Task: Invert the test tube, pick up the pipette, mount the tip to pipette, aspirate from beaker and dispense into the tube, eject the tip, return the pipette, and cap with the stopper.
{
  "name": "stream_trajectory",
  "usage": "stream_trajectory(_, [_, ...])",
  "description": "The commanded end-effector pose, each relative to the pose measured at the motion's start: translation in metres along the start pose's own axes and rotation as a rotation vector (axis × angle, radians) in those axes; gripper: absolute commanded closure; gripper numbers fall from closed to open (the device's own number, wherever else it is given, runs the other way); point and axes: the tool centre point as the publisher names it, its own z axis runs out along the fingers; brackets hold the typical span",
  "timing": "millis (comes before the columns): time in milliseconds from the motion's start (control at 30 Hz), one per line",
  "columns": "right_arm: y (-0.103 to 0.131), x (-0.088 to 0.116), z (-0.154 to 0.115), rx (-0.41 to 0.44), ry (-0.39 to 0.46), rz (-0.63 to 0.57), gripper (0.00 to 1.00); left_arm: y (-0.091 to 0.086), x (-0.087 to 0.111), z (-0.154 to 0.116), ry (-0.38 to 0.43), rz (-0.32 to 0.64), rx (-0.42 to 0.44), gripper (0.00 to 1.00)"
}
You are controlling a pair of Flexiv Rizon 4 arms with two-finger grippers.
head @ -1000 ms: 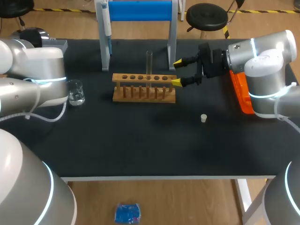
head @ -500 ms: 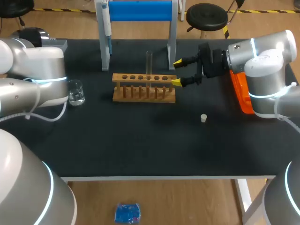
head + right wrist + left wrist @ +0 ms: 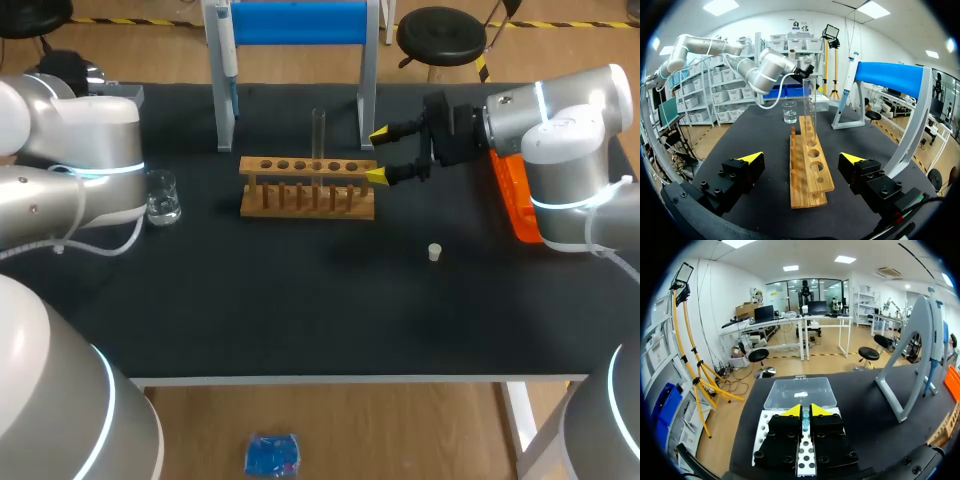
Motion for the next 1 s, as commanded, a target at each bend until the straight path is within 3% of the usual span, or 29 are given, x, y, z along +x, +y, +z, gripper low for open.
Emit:
stream_trajectory(33, [0.000, 0.001, -0.001, 0.000, -0.002, -0.001, 0.00, -0.007, 0.002, -0.010, -0.002, 0.005, 0.000, 1.00])
stream_trajectory(367, [0.000, 0.001, -0.001, 0.000, -0.002, -0.001, 0.00, -0.031, 0.009, -0.036, 0.000, 0.062, 0.022, 1.00])
stream_trajectory(567, [0.000, 0.001, -0.001, 0.000, -0.002, -0.001, 0.00, -0.047, 0.022, -0.074, 0.127, 0.185, 0.035, 1.00])
stream_trajectory(767, [0.000, 0.001, -0.001, 0.000, -0.002, -0.001, 0.00, -0.057, 0.038, -0.123, 0.332, 0.267, 0.080, 1.00])
stream_trajectory(1000, [0.000, 0.001, -0.001, 0.000, -0.002, -0.001, 0.00, -0.060, 0.071, -0.184, 0.723, 0.382, 0.179, 1.00])
